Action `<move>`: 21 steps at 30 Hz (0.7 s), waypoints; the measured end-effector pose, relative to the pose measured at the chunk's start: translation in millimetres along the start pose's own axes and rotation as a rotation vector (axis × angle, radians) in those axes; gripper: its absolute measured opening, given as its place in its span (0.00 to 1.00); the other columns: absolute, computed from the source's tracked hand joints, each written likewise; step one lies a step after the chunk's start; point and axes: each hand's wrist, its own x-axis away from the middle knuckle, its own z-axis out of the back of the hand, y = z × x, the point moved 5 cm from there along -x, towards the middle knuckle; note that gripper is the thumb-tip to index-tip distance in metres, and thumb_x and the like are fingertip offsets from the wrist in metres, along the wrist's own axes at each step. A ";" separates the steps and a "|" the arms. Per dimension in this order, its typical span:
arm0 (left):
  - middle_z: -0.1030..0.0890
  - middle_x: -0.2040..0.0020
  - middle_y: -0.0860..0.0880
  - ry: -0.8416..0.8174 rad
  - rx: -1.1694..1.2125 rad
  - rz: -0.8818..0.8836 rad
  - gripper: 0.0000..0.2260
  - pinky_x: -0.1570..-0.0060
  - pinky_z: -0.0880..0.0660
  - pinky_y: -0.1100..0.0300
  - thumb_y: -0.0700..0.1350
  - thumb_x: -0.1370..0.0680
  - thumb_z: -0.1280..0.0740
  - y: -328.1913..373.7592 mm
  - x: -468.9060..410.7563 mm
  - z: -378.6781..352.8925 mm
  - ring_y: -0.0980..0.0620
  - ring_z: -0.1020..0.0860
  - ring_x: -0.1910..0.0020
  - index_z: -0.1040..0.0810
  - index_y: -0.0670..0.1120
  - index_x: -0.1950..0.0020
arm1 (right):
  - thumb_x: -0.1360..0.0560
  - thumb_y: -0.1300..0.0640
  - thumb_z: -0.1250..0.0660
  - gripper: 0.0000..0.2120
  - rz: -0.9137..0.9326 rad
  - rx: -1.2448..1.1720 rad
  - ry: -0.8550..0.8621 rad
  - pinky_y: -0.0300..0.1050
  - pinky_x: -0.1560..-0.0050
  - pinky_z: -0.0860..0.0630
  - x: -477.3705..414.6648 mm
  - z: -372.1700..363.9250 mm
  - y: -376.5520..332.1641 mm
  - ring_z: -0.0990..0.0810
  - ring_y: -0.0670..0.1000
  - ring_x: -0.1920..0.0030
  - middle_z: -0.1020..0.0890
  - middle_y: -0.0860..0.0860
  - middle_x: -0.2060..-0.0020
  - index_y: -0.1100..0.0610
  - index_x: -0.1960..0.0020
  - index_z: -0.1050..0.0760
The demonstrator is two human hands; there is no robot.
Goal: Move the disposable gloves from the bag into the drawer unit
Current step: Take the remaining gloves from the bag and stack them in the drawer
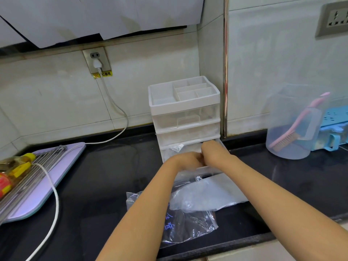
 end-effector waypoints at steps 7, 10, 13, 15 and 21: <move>0.36 0.25 0.53 -0.053 -0.043 0.077 0.34 0.36 0.34 0.58 0.46 0.22 0.35 -14.1 -10.6 -2.8 0.49 0.32 0.30 0.50 0.54 0.22 | 0.27 0.57 0.33 0.20 0.069 -0.154 -0.145 0.45 0.50 0.27 8.1 -9.4 13.5 0.24 0.54 0.47 0.28 0.54 0.37 0.60 0.36 0.29; 0.48 0.21 0.52 -0.054 -0.108 0.178 0.36 0.30 0.38 0.54 0.49 0.23 0.34 -24.8 -16.7 -3.4 0.47 0.40 0.25 0.51 0.49 0.21 | 0.24 0.53 0.39 0.33 0.009 -0.077 -0.195 0.53 0.33 0.35 0.0 -16.9 12.5 0.41 0.59 0.27 0.44 0.57 0.25 0.56 0.23 0.47; 0.39 0.24 0.46 0.023 -0.172 0.307 0.32 0.31 0.35 0.50 0.60 0.24 0.35 -36.5 -14.7 1.7 0.44 0.37 0.28 0.38 0.48 0.25 | 0.24 0.51 0.43 0.36 -0.104 -0.062 -0.243 0.63 0.28 0.45 -7.7 -24.8 14.8 0.54 0.63 0.24 0.60 0.57 0.23 0.47 0.22 0.60; 0.43 0.24 0.41 0.036 -0.213 0.359 0.34 0.30 0.38 0.50 0.62 0.23 0.38 -37.8 -10.5 3.3 0.42 0.41 0.26 0.41 0.42 0.24 | 0.23 0.52 0.44 0.36 -0.135 -0.063 -0.265 0.61 0.28 0.43 -9.3 -25.0 13.0 0.53 0.64 0.24 0.61 0.58 0.24 0.46 0.22 0.61; 0.54 0.22 0.42 0.068 -0.056 0.440 0.48 0.29 0.39 0.51 0.63 0.27 0.33 -47.1 -18.7 0.8 0.44 0.47 0.24 0.56 0.40 0.22 | 0.23 0.55 0.42 0.33 -0.136 -0.041 -0.253 0.56 0.33 0.36 -8.8 -20.4 5.5 0.44 0.63 0.27 0.48 0.61 0.26 0.51 0.22 0.53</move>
